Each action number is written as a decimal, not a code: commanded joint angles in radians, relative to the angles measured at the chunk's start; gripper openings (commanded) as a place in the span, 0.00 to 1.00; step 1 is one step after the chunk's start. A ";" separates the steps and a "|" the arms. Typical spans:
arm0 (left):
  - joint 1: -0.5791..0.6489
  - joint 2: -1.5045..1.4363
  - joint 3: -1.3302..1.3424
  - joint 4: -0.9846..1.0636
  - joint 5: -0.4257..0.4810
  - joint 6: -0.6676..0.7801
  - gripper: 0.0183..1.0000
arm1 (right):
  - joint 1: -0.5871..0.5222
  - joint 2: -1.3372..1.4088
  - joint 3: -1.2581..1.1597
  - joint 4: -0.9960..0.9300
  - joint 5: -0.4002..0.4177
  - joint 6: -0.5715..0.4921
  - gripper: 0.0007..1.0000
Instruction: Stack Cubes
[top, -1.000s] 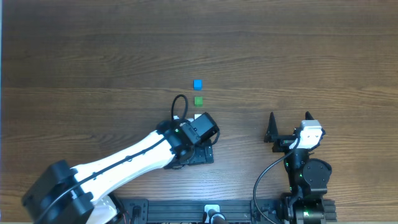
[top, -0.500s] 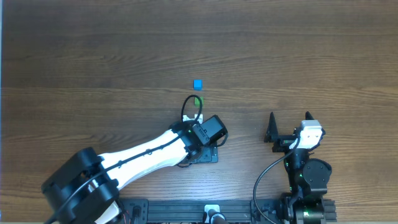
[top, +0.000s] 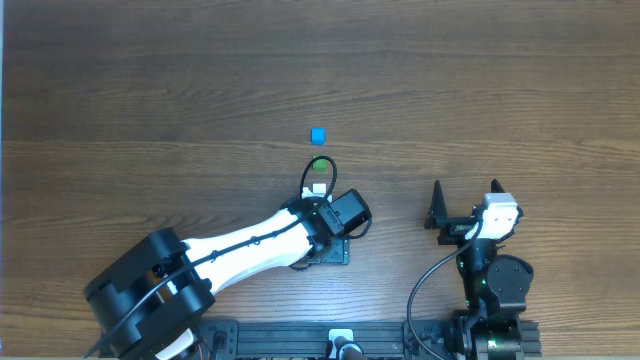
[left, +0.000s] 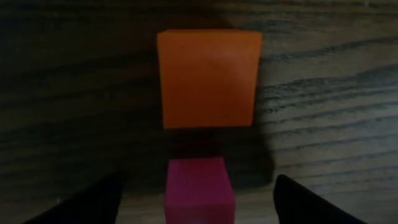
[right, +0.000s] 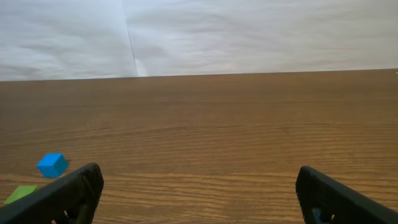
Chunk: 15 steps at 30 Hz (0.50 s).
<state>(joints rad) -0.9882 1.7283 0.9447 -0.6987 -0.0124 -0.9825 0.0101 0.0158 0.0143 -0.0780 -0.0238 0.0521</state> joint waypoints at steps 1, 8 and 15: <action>-0.003 0.011 0.007 0.000 -0.016 0.010 0.70 | 0.006 -0.010 -0.009 0.003 0.006 0.002 0.99; -0.003 0.011 0.007 -0.001 -0.019 0.011 0.58 | 0.006 -0.010 -0.009 0.003 0.006 0.002 0.99; -0.003 0.013 0.007 -0.008 -0.023 0.011 0.40 | 0.006 -0.010 -0.009 0.003 0.006 0.002 0.99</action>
<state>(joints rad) -0.9882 1.7283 0.9447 -0.6998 -0.0181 -0.9787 0.0101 0.0158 0.0143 -0.0780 -0.0235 0.0532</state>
